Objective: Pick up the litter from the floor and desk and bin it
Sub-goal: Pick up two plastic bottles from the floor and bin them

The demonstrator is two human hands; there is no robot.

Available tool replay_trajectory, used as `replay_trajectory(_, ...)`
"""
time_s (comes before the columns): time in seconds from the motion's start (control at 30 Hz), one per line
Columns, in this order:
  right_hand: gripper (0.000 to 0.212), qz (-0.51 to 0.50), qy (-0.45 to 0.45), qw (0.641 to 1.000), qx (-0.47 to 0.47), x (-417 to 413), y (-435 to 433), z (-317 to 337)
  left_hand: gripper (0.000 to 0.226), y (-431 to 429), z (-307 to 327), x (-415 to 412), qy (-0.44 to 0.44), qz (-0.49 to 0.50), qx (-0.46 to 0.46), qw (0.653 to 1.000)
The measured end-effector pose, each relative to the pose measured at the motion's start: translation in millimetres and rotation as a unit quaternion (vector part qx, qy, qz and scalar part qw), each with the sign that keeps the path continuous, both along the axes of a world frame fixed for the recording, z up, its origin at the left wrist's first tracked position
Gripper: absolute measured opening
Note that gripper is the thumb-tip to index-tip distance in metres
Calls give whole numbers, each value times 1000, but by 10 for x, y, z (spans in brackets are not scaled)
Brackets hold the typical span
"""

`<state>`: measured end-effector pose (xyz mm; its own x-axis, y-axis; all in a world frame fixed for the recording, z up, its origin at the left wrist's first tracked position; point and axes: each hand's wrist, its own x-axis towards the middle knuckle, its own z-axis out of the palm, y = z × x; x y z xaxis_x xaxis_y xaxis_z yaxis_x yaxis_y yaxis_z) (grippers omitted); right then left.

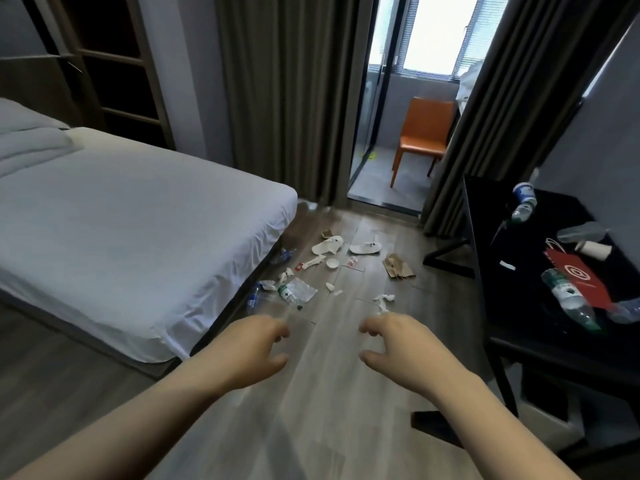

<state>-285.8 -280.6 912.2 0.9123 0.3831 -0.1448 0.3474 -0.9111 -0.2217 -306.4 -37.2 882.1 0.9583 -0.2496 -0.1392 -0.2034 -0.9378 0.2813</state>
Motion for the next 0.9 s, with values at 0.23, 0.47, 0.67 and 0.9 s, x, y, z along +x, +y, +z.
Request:
replay_trajectory(0.23,43,3,30,1000,1,1019,15,-131,39,20,-103,1003,42,11,-2,999)
replay_trajectory(0.47,44,-15,47,998,-28,2172,207,-282,37,271,-269,2315,31,-3,-17,999)
replay_trajectory(0.67,44,-31,75,996,-26,3177,560,-383,36,614,-364,3348,57,-9,-33,998)
replay_trajectory(0.9,45,-32,116,992,-30,3994,822,-630,35,803,-586,4164,89,-11,-45,995)
